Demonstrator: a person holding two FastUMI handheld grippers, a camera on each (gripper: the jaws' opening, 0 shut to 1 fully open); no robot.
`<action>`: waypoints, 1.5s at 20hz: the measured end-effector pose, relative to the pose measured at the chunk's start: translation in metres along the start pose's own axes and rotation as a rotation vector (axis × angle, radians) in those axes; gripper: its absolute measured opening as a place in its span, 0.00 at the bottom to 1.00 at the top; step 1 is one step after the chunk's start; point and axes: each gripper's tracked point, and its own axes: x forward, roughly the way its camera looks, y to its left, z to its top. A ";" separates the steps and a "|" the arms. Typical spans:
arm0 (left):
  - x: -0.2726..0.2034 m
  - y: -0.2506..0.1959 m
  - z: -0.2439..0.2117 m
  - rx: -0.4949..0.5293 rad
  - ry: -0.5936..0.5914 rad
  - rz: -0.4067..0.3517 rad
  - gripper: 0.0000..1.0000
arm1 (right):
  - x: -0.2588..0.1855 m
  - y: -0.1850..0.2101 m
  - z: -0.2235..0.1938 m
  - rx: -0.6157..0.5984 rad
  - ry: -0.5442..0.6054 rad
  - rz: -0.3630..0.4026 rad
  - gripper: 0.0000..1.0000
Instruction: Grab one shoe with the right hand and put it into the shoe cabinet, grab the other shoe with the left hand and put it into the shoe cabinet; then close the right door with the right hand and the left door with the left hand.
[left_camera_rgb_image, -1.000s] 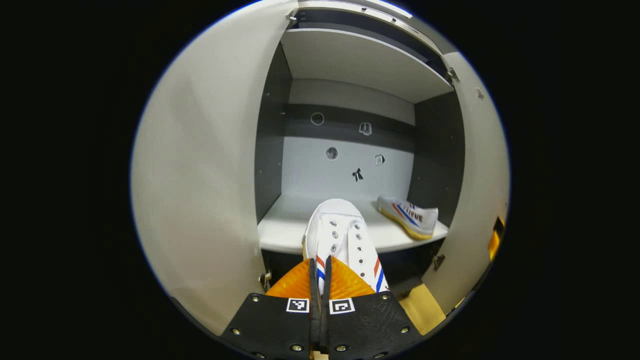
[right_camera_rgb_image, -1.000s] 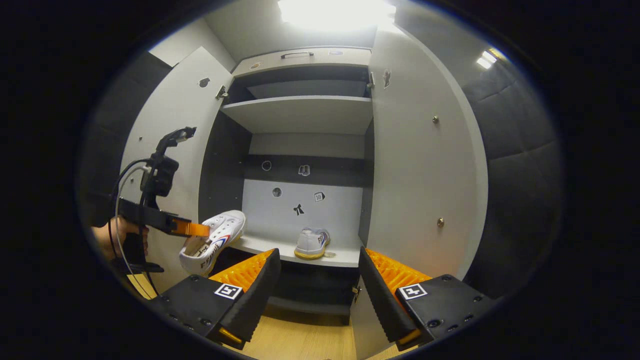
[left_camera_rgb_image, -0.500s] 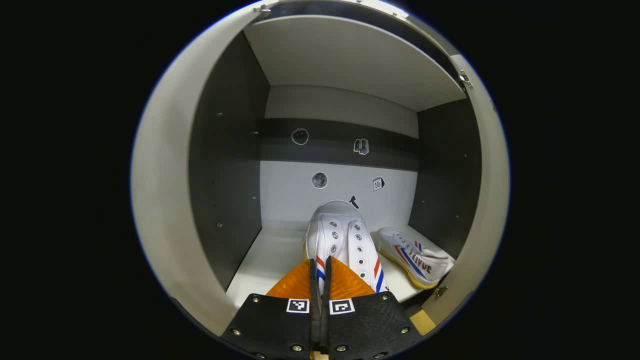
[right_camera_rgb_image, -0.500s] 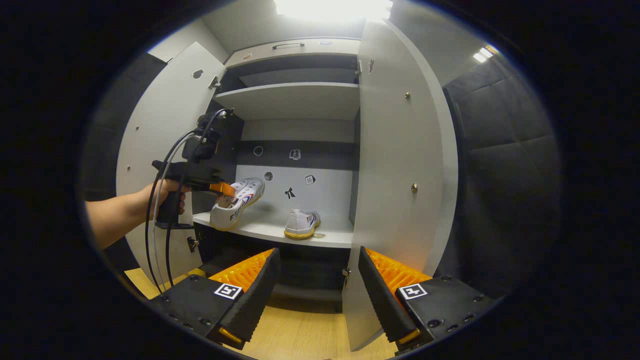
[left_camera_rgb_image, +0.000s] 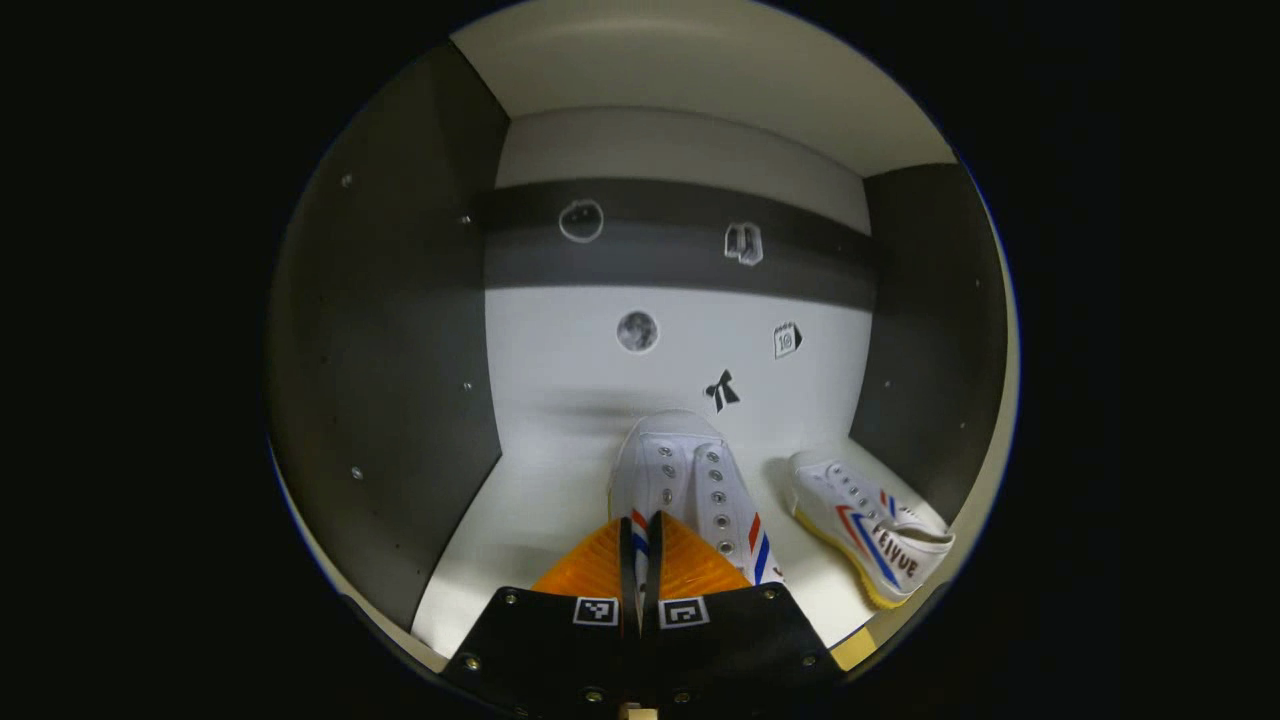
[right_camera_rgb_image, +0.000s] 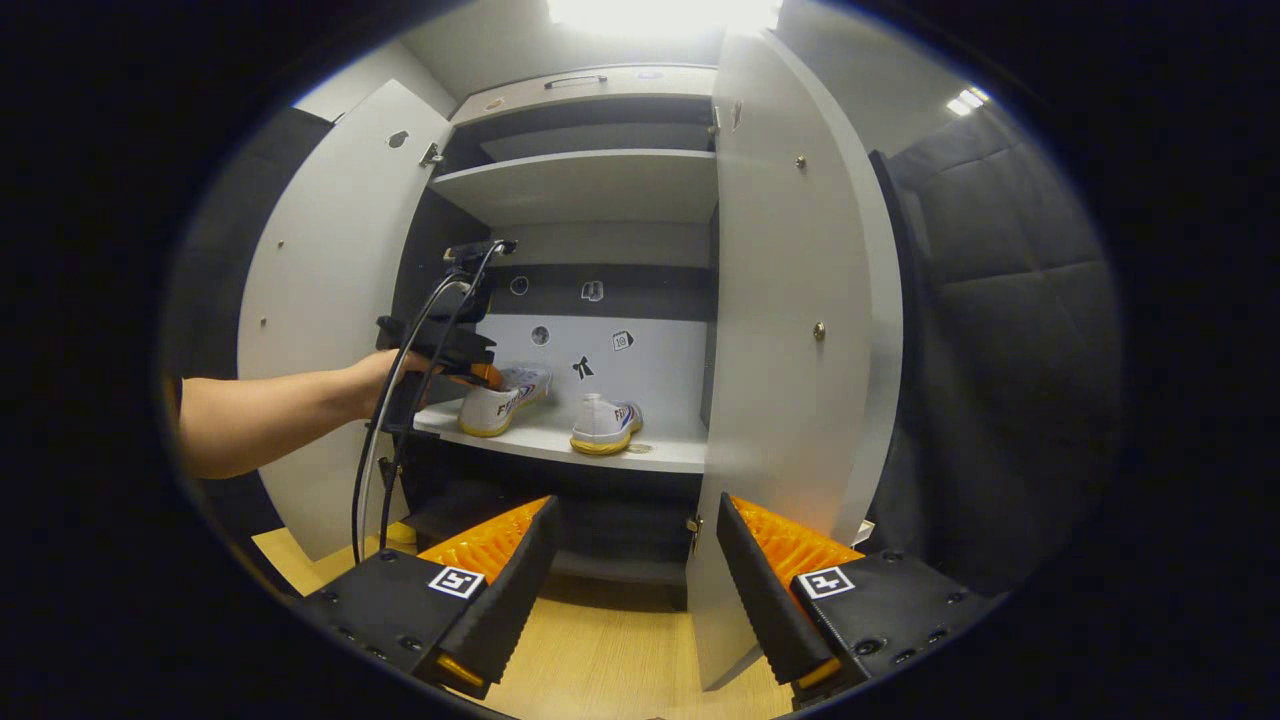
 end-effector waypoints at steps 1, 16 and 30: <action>0.003 -0.001 -0.007 0.010 0.012 0.009 0.00 | 0.001 0.001 0.000 0.002 -0.003 0.009 0.98; -0.114 0.003 0.018 0.044 -0.207 0.084 0.80 | 0.002 0.025 0.023 0.036 -0.059 0.086 0.98; -0.332 -0.007 0.003 0.061 -0.352 0.045 0.80 | -0.080 0.028 0.053 0.029 -0.103 0.028 0.98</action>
